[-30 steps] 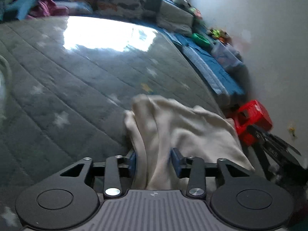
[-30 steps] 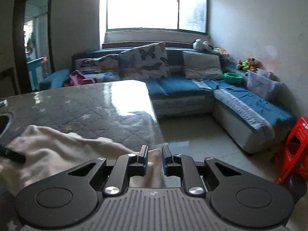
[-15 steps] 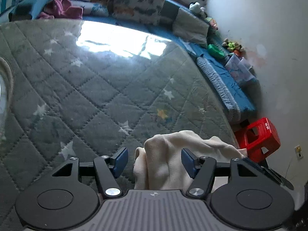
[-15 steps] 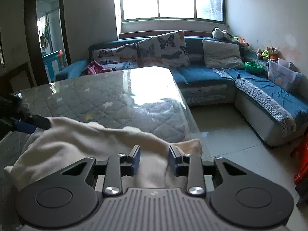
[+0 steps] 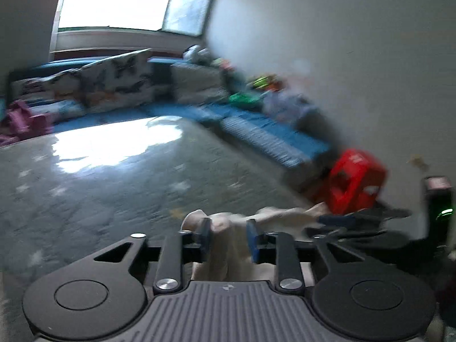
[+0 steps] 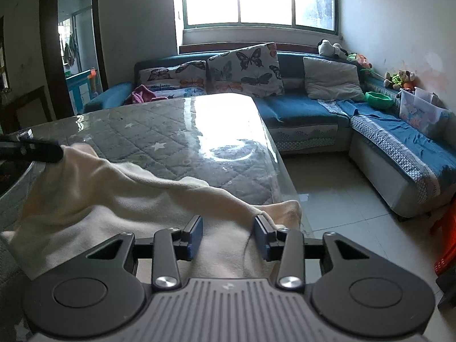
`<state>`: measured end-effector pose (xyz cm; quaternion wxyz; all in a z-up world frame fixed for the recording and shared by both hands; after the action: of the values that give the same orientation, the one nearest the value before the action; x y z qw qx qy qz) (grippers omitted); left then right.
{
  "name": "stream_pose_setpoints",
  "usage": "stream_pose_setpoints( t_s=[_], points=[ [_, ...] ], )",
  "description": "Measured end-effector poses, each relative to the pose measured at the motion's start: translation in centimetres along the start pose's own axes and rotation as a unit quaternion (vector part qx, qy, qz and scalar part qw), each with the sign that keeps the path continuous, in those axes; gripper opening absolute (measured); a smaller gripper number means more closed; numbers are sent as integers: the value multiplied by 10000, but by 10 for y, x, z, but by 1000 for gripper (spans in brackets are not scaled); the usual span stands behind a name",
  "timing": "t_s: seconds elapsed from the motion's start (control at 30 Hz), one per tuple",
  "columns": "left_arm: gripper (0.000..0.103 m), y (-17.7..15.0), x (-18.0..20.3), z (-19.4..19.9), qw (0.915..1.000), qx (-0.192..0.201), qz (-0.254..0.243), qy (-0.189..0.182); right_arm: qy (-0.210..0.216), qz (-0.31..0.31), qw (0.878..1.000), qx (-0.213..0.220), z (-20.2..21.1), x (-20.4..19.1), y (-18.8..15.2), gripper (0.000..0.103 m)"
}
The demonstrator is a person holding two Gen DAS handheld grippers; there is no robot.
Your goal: Fold clothes
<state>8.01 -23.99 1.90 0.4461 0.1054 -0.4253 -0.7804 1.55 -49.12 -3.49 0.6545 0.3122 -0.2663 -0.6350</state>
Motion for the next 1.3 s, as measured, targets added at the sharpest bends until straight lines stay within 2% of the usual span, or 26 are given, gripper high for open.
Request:
stream_pose_setpoints(
  t_s=[0.1, 0.2, 0.3, 0.4, 0.5, 0.57, 0.63, 0.8, 0.87, 0.9, 0.97, 1.07, 1.13, 1.3],
  points=[
    [37, 1, -8, 1, 9997, 19, 214, 72, 54, 22, 10000, 46, 2, -1, 6, 40],
    [35, 6, 0, 1, 9997, 72, 227, -41, 229, -20, 9997, 42, 1, -5, 12, 40],
    [36, 11, 14, -5, 9991, -27, 205, -382, 387, -57, 9992, 7, -4, -11, 18, 40],
    [35, 11, 15, -30, 9961, -491, 453, -572, 490, -68, 9988, -71, -16, -16, 25, 39],
    [34, 7, -1, -55, 9942, -721, 752, -274, 411, -80, 9989, -200, -29, -16, 26, 39],
    [34, 2, -9, -68, 9926, -900, 785, -209, 378, -53, 9990, -243, -33, -17, 25, 39],
    [33, -1, -13, -71, 9935, -855, 743, -92, 345, 10, 9991, -234, -32, -18, 26, 39],
    [43, 1, -5, -51, 9952, -729, 643, -89, 339, 187, 9992, -86, -11, -27, 26, 41],
    [44, -3, -1, -39, 9967, -689, 431, -20, 374, 274, 9989, -11, 4, -34, 20, 48],
    [44, -6, 2, -32, 9971, -688, 334, 8, 389, 306, 9988, 21, 11, -37, 16, 52],
    [44, -16, 3, -22, 9974, -671, 246, -66, 426, 342, 9985, 42, 24, -43, 7, 52],
    [44, -34, 4, -13, 9971, -740, 165, 12, 370, 383, 9986, 37, 36, -48, -9, 53],
    [44, -45, 5, -9, 9970, -760, 94, 67, 272, 399, 9988, 68, 42, -51, -20, 60],
    [47, -61, 0, 0, 9969, -723, 112, 277, 92, 413, 9990, 139, 52, -54, -40, 61]
  ],
)
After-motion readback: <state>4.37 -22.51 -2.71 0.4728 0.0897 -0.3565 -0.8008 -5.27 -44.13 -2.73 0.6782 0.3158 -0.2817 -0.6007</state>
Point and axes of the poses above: each gripper's, at about its wrist camera, not at the fingertips, and z roughly against the way its jaws point, x to its right, y to its top, the point moved 7 cm from there along -z, roughly the way its jaws point, and after that the axes turned 5 degrees about -x, right-handed, at the moved point
